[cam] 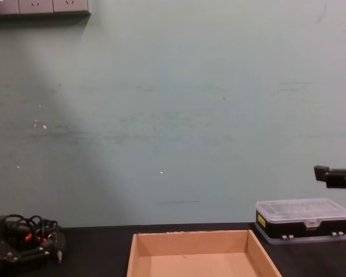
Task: Use one hand to pick up the angle iron from the table and place it into the box.
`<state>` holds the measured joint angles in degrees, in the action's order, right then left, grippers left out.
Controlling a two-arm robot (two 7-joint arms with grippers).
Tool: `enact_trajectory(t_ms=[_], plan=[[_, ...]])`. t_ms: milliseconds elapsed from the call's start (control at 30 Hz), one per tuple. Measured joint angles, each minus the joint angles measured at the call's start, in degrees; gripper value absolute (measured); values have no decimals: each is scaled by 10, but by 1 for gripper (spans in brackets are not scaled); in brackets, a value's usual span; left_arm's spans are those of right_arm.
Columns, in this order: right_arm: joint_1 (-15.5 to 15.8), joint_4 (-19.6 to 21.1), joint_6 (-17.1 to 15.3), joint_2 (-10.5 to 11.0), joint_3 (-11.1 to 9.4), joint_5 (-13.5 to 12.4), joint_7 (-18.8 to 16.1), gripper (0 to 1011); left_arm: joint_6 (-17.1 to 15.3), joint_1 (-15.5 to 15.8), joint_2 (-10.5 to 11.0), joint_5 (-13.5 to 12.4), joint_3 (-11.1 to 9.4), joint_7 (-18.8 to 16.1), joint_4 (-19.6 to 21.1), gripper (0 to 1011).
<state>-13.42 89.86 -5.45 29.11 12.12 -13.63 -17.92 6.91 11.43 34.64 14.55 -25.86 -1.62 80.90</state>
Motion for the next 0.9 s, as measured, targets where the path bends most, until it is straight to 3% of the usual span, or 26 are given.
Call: enact_trajectory(t_ms=[233,433,467,667,900], plan=[[-17,32,-34,47,2,-22,-87,1002,0,0,0,0,0,0,0,1000],[-37,44,-58,91,17,-54,-162,1003,0,0,0,0,0,0,0,1000],[-37,44,-58,91,17,-54,-162,1003,0,0,0,0,0,0,0,1000],[-54,48,-83,130,44,-75,-227,1003,0,0,0,0,0,0,0,1000],[-66,48,-99,158,81,-80,-277,1003,0,0,0,0,0,0,0,1000]])
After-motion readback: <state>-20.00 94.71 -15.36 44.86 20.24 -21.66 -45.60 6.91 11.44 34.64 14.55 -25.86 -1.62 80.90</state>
